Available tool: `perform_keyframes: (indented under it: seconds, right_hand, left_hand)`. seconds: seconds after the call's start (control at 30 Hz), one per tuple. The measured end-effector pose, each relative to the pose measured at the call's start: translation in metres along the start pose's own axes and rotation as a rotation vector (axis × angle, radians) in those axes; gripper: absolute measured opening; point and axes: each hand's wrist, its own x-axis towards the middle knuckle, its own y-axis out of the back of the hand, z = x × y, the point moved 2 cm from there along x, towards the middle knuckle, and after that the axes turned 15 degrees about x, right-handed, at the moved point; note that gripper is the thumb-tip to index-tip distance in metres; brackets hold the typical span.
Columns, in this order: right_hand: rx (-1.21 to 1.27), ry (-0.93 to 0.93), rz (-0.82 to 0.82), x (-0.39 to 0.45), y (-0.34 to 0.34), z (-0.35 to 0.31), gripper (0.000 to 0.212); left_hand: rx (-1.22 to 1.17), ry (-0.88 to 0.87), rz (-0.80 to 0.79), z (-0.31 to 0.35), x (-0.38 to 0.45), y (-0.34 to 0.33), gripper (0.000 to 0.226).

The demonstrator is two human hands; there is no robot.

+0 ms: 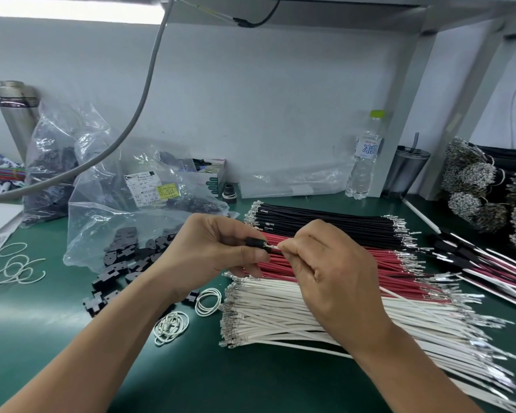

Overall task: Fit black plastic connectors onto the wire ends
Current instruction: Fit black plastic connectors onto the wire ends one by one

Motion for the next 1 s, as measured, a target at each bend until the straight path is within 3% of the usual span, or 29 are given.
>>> perform_keyframes:
  seconds: [0.2,0.4,0.6,0.83,1.0]
  right_hand:
    - [0.04,-0.01,-0.087,-0.003,-0.01,-0.001,0.002]
    - [0.174,-0.183,-0.03,0.002,0.0,0.007,0.013]
    - [0.154,-0.11,-0.088,0.002,-0.008,0.003,0.018]
    - [0.047,-0.078,-0.026,0.01,0.003,0.008,0.025]
    - [0.093,-0.257,-0.231,0.007,0.006,0.011,0.022]
  left_hand:
    - [0.242,-0.054,-0.006,-0.002,0.001,-0.01,0.017]
    - [0.162,-0.067,0.015,0.004,-0.001,-0.004,0.015]
    - [0.293,-0.124,0.011,0.002,-0.001,-0.006,0.017]
    - [0.138,-0.151,0.047,0.006,0.001,0.002,0.021]
    - [0.111,-0.122,0.039,0.005,0.002,0.006,0.023]
